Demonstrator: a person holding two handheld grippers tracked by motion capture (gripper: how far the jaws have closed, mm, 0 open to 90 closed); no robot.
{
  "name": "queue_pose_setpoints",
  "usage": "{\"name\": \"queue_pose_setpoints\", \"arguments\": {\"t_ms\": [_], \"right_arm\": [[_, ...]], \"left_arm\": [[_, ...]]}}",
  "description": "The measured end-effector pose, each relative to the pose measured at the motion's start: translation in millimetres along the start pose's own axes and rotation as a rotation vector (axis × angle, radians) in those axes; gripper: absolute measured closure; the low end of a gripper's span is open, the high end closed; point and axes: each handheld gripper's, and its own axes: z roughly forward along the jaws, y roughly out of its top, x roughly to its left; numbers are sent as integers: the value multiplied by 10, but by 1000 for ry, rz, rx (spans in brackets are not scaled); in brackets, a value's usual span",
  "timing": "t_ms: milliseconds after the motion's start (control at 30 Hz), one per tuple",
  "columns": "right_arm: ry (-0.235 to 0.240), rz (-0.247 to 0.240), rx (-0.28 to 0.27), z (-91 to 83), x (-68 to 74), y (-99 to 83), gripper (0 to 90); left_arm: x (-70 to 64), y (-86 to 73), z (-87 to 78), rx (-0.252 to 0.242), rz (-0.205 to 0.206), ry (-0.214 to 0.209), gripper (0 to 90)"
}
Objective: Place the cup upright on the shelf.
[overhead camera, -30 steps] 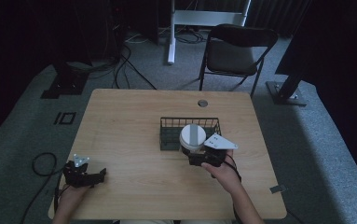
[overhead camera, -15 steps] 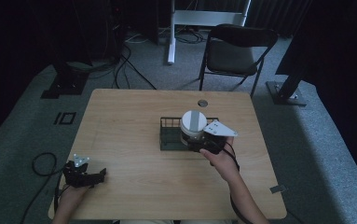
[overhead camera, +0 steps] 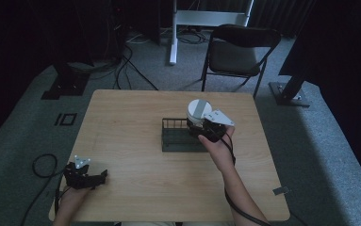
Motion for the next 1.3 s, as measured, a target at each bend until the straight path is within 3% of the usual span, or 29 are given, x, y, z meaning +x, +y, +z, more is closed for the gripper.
{"name": "queue_pose_setpoints", "arguments": {"t_ms": [200, 733, 967, 1300], "right_arm": [[-67, 19, 40, 104, 11, -54, 181], [-138, 62, 87, 299, 98, -230, 182], [-172, 50, 129, 372, 164, -323, 181], [-168, 53, 158, 432, 191, -396, 182]], "left_arm": [[0, 0, 0, -1, 0, 0, 1], [0, 0, 0, 0, 0, 0, 1], [0, 0, 0, 0, 0, 0, 2], [0, 0, 0, 0, 0, 0, 1]]}}
